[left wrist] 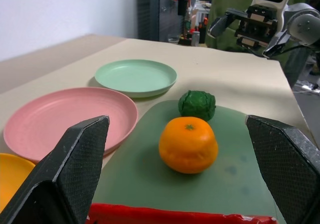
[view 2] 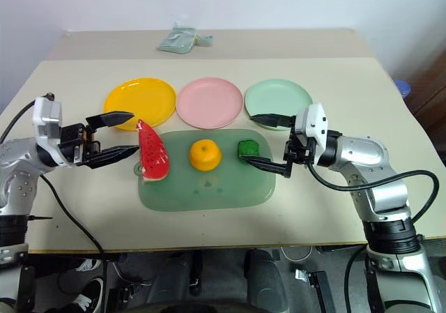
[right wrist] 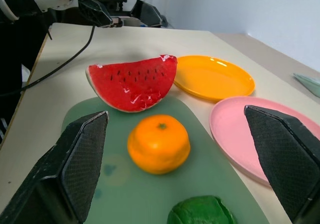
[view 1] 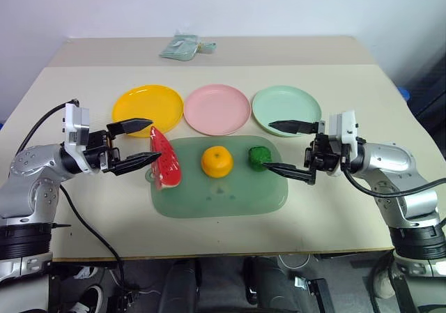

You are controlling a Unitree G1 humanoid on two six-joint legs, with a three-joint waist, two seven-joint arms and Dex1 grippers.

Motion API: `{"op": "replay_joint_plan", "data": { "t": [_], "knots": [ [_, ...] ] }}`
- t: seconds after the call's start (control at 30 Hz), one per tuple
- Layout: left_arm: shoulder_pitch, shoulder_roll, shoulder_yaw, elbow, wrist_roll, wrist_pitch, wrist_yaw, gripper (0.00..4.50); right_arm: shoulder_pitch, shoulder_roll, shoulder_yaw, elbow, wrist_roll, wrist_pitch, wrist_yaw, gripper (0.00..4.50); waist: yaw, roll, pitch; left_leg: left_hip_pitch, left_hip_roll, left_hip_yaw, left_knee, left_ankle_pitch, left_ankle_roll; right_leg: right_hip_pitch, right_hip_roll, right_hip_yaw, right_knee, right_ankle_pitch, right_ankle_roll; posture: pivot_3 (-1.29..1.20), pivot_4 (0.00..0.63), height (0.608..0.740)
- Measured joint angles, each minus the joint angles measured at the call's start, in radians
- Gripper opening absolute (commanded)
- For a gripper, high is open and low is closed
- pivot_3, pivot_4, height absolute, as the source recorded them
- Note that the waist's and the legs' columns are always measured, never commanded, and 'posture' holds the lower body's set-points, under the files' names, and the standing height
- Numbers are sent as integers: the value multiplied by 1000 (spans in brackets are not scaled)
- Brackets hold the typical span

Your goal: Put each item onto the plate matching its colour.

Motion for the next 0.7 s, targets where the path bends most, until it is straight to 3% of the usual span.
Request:
{"op": "replay_joint_plan", "data": {
  "t": [0.3, 0.7],
  "knots": [
    [-32, -5, 36, 50, -22, 2, 32, 4500, -23, 13, 6, 18, -10, -12, 9, 4458, 0, 0, 0, 0, 0, 0, 0, 0, 0, 0, 0, 0, 0, 0, 0, 0, 150, 740],
    [-9, 13, 103, -93, -121, 112, 113, 4500, -25, 14, 4, 43, -11, -29, 10, 4458, 0, 0, 0, 0, 0, 0, 0, 0, 0, 0, 0, 0, 0, 0, 0, 0, 150, 740]
  ]
}}
